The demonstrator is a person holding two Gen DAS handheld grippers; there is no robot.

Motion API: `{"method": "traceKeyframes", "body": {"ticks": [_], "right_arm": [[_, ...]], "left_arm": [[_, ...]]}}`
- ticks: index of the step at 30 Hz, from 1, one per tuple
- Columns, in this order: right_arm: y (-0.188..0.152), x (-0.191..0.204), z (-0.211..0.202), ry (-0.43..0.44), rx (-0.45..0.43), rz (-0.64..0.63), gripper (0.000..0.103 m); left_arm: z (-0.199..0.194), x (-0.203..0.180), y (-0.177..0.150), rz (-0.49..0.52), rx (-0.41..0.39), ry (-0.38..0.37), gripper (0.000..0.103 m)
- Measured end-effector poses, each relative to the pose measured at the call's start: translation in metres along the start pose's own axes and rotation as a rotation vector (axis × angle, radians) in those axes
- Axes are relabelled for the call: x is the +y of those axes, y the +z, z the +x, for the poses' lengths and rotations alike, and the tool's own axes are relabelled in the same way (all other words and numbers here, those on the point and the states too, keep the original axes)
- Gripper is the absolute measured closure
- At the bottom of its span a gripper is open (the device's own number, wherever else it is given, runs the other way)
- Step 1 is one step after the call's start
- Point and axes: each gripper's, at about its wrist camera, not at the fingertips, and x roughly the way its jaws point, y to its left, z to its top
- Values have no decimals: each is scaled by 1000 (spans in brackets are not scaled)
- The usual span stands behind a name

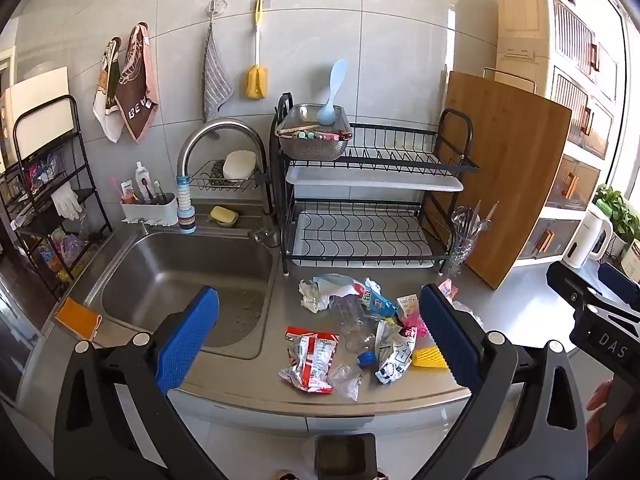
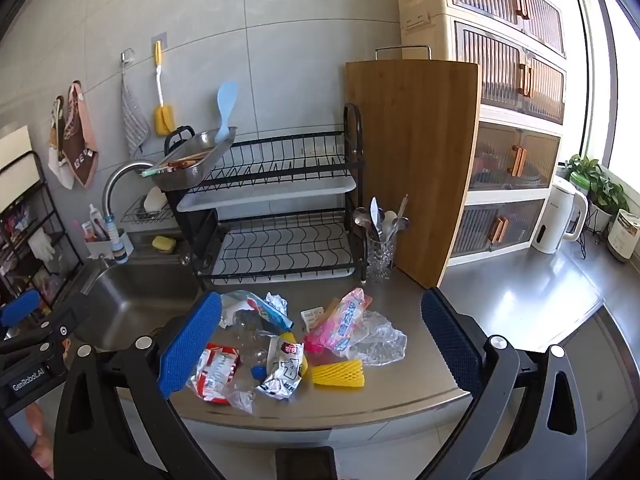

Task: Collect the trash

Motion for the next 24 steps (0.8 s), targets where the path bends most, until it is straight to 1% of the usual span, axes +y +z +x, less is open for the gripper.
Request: {"method": "traceKeyframes", "body": {"ticks": [6, 7, 8, 9, 10, 24], "right_arm": [[-1, 2, 0, -3, 0, -18, 3], [-1, 2, 0, -3, -1, -18, 3], [0, 3, -1, -5, -2, -21, 3], [1, 7, 3, -7, -3, -25, 3], [3, 2, -4, -4, -6, -12, 3], [0, 3, -1, -7, -13, -8, 3]], "left_arm": [[-7, 9, -4, -4, -25, -15, 8], [-1, 3, 0, -5, 16, 27, 8], [-1, 1, 1, -3, 17, 31, 8], [-2, 1, 2, -5, 17, 31, 8], [-1, 1, 1, -5, 18, 33, 8], [-3, 3, 2, -11, 16, 43, 8]]}}
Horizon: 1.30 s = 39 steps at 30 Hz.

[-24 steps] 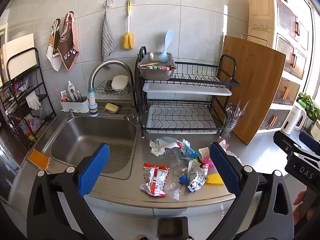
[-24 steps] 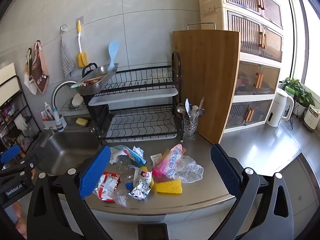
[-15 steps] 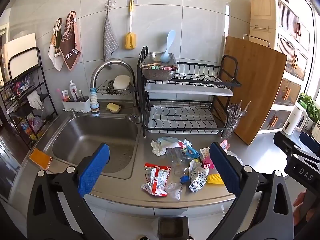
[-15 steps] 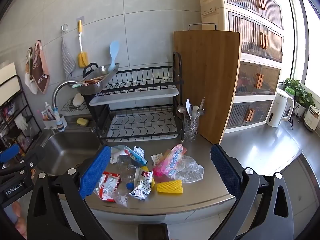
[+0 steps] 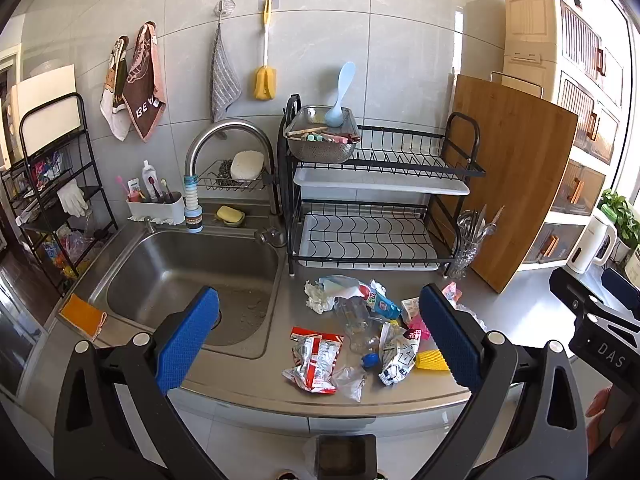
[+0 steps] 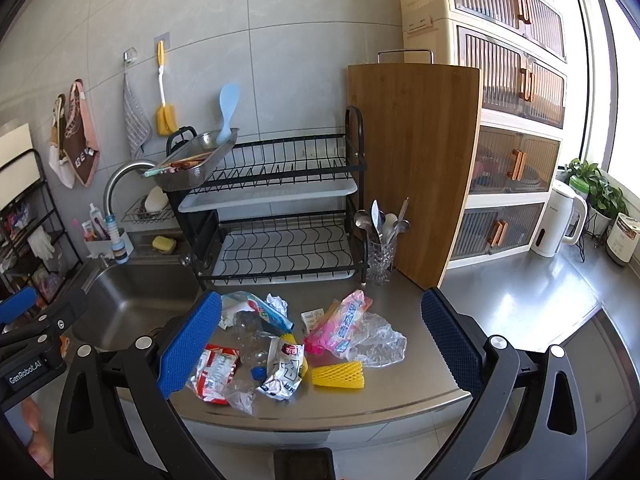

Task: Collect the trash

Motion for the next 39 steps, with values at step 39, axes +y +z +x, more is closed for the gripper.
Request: {"method": "traceKeyframes", "body": {"ticks": [39], "right_arm": [[2, 3, 0, -14, -8, 0, 3]], "left_arm": [[0, 1, 0, 12, -8, -3, 8]]}}
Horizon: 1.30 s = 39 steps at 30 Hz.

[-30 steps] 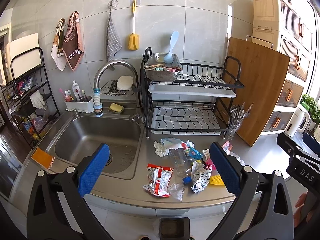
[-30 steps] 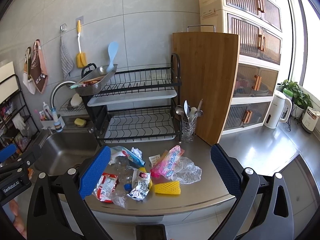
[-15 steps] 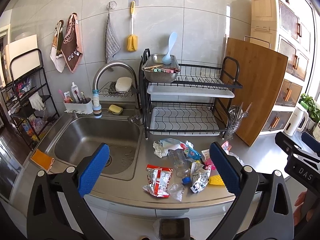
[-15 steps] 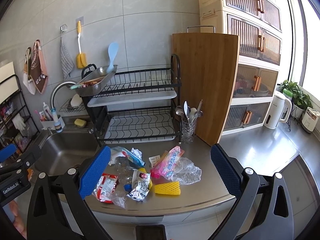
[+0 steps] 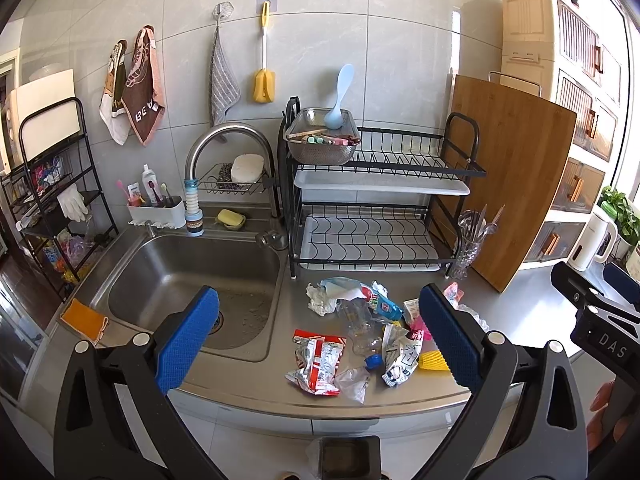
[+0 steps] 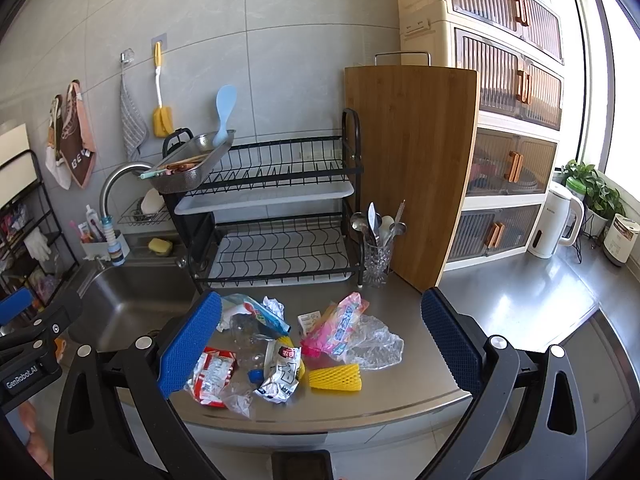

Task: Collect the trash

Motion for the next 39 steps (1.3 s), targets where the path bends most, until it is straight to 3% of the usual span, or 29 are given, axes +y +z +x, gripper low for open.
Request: {"method": "traceKeyframes", "body": {"ticks": [24, 31, 36, 39], "right_arm": [[-3, 1, 6, -38, -34, 6, 3], [-22, -1, 35, -3, 20, 9, 3], [-44, -2, 72, 23, 97, 3, 3], [-61, -1, 99, 68, 175, 19, 14]], "left_arm": [[16, 3, -5, 12, 11, -36, 8], [47, 11, -25, 37, 54, -17, 8], [87, 20, -48, 57, 140, -20, 9], [109, 24, -64, 60, 170, -35, 9]]}}
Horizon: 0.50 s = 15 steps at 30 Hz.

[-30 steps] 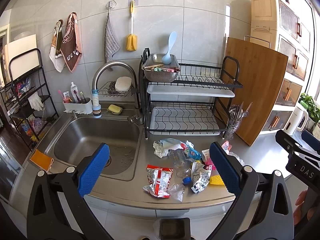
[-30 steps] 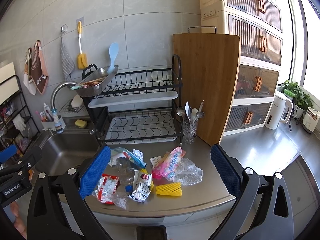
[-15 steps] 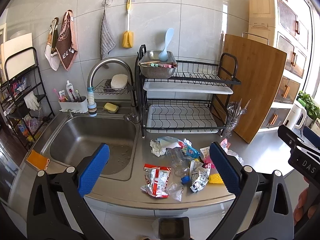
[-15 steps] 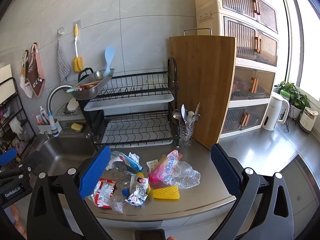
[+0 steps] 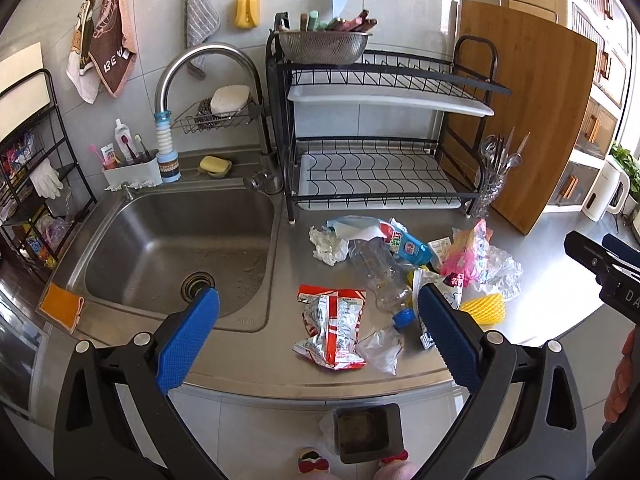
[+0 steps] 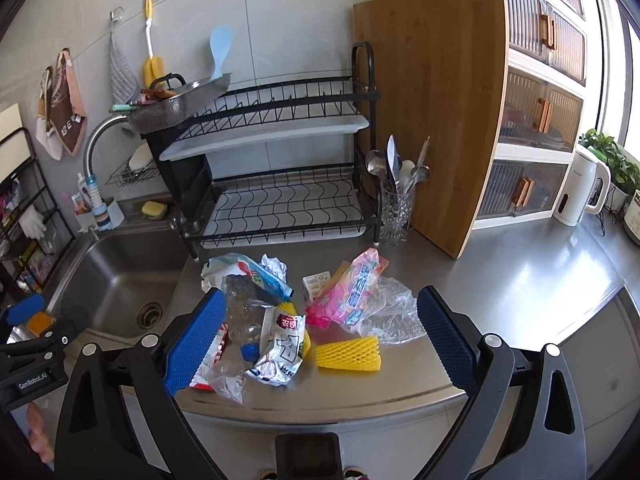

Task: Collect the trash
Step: 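Grasp the red-and-white snack bag with left tool while right tool grasps white snack bag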

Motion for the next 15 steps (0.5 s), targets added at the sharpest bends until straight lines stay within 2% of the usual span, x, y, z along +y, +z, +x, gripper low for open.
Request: {"method": "traceKeyframes", "body": {"ticks": [5, 8, 11, 13, 15], "right_arm": [[-21, 1, 46, 71, 105, 38, 19], [-31, 4, 72, 107, 172, 47, 27], [-44, 7, 98, 128, 229, 42, 30], [-52, 6, 116, 142, 271, 57, 33], [-58, 6, 133, 154, 303, 68, 42]], "left_arm": [[37, 9, -18, -28, 30, -40, 9], [62, 13, -28, -25, 62, -49, 9], [91, 16, -40, -12, 126, -60, 16], [110, 19, -48, -23, 179, -79, 27], [127, 23, -56, -41, 217, -99, 34]]}}
